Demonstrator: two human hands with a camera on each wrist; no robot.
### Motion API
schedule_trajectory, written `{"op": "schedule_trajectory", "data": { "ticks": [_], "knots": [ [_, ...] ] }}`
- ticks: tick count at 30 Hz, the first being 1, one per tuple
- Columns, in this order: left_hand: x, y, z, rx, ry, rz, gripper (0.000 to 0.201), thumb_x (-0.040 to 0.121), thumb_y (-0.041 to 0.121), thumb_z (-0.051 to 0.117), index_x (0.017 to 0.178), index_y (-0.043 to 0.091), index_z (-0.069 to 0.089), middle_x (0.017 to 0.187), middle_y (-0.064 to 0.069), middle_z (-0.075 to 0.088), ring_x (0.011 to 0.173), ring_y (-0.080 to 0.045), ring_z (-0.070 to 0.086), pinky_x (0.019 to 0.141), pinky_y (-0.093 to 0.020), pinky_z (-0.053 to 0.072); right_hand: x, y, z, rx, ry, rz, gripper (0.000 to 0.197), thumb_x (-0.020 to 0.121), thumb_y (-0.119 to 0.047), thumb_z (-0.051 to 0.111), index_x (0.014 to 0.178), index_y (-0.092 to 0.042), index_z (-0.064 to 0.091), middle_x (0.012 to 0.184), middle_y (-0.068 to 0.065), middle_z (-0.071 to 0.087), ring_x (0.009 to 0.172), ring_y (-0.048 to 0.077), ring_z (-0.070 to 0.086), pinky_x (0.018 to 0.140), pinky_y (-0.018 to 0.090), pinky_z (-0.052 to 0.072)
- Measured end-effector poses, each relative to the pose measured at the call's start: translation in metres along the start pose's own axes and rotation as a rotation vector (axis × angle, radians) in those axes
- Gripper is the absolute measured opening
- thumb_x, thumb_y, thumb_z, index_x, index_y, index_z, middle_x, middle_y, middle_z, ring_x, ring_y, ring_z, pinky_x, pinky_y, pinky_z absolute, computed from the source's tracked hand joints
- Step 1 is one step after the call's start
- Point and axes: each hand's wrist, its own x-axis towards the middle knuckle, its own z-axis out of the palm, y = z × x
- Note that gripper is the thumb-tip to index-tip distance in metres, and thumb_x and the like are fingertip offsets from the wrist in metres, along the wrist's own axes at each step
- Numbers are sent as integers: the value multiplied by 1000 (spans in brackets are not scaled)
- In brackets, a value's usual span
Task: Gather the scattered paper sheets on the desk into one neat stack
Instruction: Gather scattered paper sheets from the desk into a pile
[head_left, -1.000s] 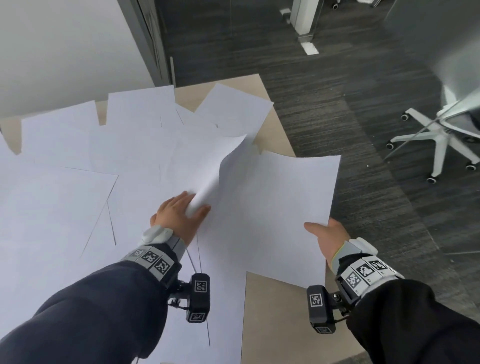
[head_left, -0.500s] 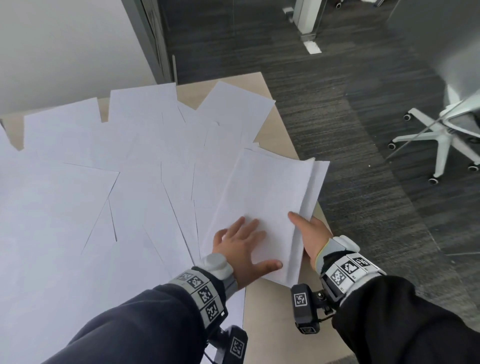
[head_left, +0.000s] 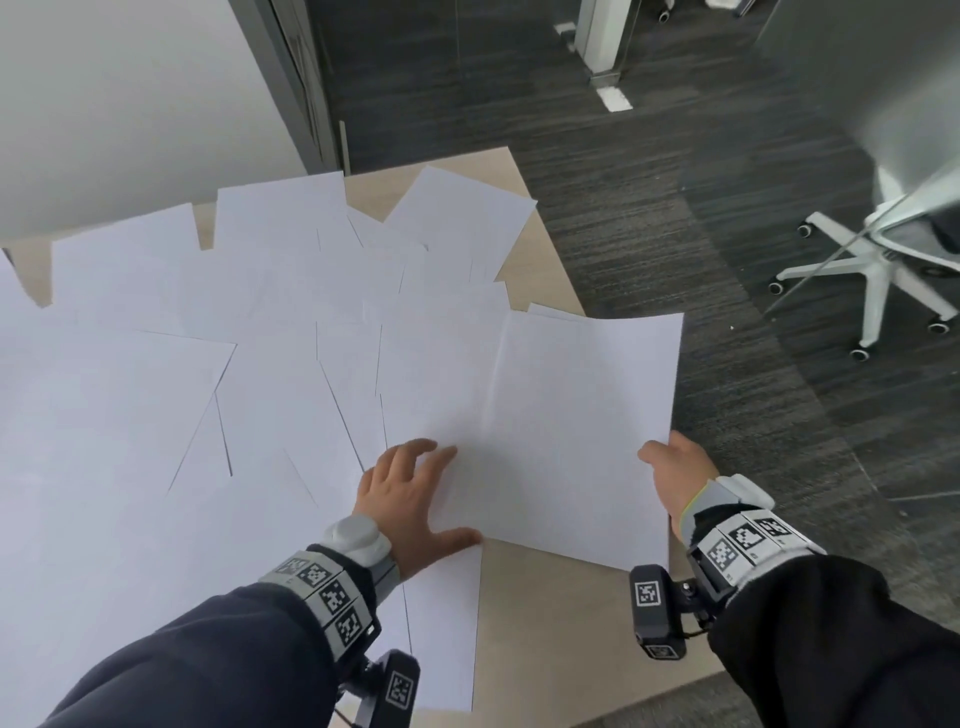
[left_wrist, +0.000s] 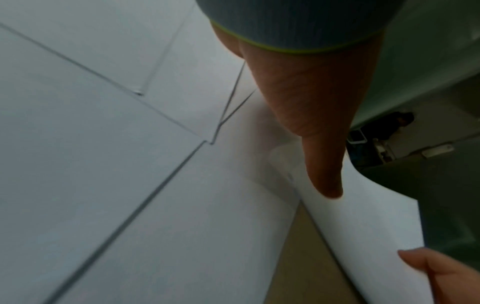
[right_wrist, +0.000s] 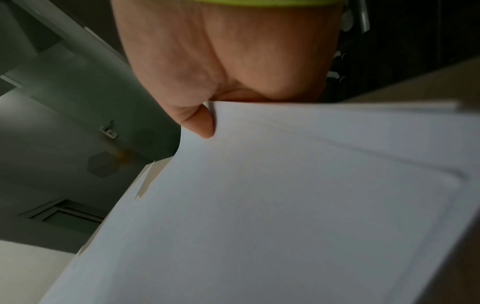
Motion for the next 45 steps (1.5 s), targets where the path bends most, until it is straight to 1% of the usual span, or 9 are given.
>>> {"op": "schedule_trajectory", "data": {
  "ticks": [2, 6, 9, 20, 25, 32, 37, 39, 45],
  "knots": [
    [-9, 1, 5, 54, -63, 30, 123, 59, 95, 52, 158, 40, 3, 162, 12, 7, 151, -18, 5, 122, -40, 12, -1, 4, -7, -13, 11, -14, 20, 89, -9, 49, 100, -13, 66, 83, 10, 67, 75, 31, 61, 77, 40, 51],
    [-23, 6, 15, 179, -223, 60, 149, 47, 99, 55, 152, 36, -31, 157, 4, -43, 146, -20, -37, 122, -49, -14, -8, 9, -14, -54, 14, -39, 20, 89, -10, 47, 95, -19, 64, 89, 13, 68, 79, 32, 61, 78, 40, 51],
    [-35, 7, 19, 237, -293, 80, 153, 47, 93, 63, 148, 37, -37, 151, -1, -52, 140, -23, -46, 120, -55, -16, -16, 16, -19, -74, 9, -49, 18, 90, -10, 47, 95, -16, 63, 88, 16, 65, 74, 30, 57, 71, 36, 47],
    [-32, -1, 12, 64, -123, -22, 119, 68, 82, 65, 159, 37, 3, 165, 22, -11, 154, -8, -10, 124, -38, 7, -44, 44, -30, -51, -36, -38, 19, 92, -8, 47, 96, -11, 65, 78, 12, 61, 67, 26, 54, 63, 31, 42],
    [-26, 4, 2, 21, -65, -54, 89, 81, 69, 62, 156, 37, 26, 165, 19, 17, 154, -7, 10, 122, -35, 14, -49, 53, -26, -21, -70, -47, 19, 91, -11, 48, 99, -10, 65, 80, 15, 60, 70, 25, 54, 67, 33, 44],
    [-22, 31, -15, -37, 54, -57, 61, 89, 68, 50, 144, 42, 45, 150, 27, 44, 146, -1, 29, 118, -36, 10, -60, 49, -10, -1, -149, -78, 20, 91, -12, 49, 96, -21, 66, 85, 17, 65, 72, 25, 56, 69, 34, 47],
    [-19, 51, -29, -223, 87, -61, 49, 91, 59, 58, 137, 40, 57, 138, 21, 59, 125, -10, 56, 105, -25, 39, -54, 46, -10, -3, -132, -71, 18, 88, -13, 48, 93, -16, 65, 80, 12, 60, 70, 24, 53, 68, 34, 44],
    [-17, 55, -36, -317, 117, -81, 45, 90, 55, 61, 133, 39, 62, 134, 18, 63, 120, -9, 59, 96, -21, 41, -51, 45, -15, -10, -118, -59, 17, 89, -11, 48, 92, -13, 64, 77, 13, 59, 68, 24, 52, 67, 33, 43],
    [-9, 83, -39, -706, 97, -98, 33, 89, 50, 67, 122, 49, 65, 112, 23, 68, 107, -5, 66, 97, -32, 51, -44, 45, -14, 38, -130, -57, 21, 88, -10, 50, 91, -21, 69, 93, 19, 71, 79, 32, 66, 74, 39, 53]
  ]
}}
